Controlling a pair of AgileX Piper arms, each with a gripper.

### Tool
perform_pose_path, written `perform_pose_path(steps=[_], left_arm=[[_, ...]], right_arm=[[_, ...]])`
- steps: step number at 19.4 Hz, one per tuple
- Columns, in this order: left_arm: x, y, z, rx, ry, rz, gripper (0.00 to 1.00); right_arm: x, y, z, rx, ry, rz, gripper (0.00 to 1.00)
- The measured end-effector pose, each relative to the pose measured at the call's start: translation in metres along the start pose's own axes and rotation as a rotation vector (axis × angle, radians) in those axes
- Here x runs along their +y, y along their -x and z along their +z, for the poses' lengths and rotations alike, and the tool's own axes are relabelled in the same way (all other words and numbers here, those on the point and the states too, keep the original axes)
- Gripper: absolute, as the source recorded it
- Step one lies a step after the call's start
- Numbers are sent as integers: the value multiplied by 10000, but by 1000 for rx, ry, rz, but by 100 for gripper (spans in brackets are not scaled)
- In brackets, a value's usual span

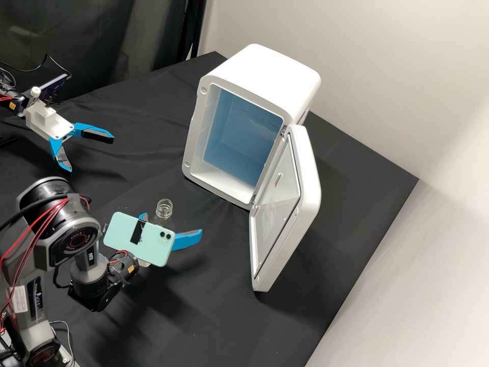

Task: Place the flask in the incubator

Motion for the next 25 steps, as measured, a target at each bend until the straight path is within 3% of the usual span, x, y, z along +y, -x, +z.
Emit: perform_pose_path(steps=[2, 6, 8, 11, 13, 17, 21, 25], left_arm=[[0, 0, 0, 0, 0, 0, 100], [0, 0, 0, 0, 0, 0, 100], [0, 0, 0, 0, 0, 0, 100], [0, 0, 0, 0, 0, 0, 100], [0, 0, 0, 0, 0, 0, 100], [-6, -2, -3, 0, 3, -2, 100], [-18, -3, -14, 3, 11, -7, 100], [-17, 3, -24, 10, 12, -5, 100]], right_arm=[[-3, -13, 12, 2, -20, -5, 100], [-8, -86, 0, 18, -20, -14, 100], [-1, -143, -6, 27, -72, -14, 100], [27, -199, -1, 32, -196, -6, 100], [29, -213, -22, 50, -258, -14, 100], [19, -221, -55, 83, -310, -38, 100], [-9, -243, -87, 102, -314, -61, 100], [-27, -249, -127, 120, -206, -64, 100]])
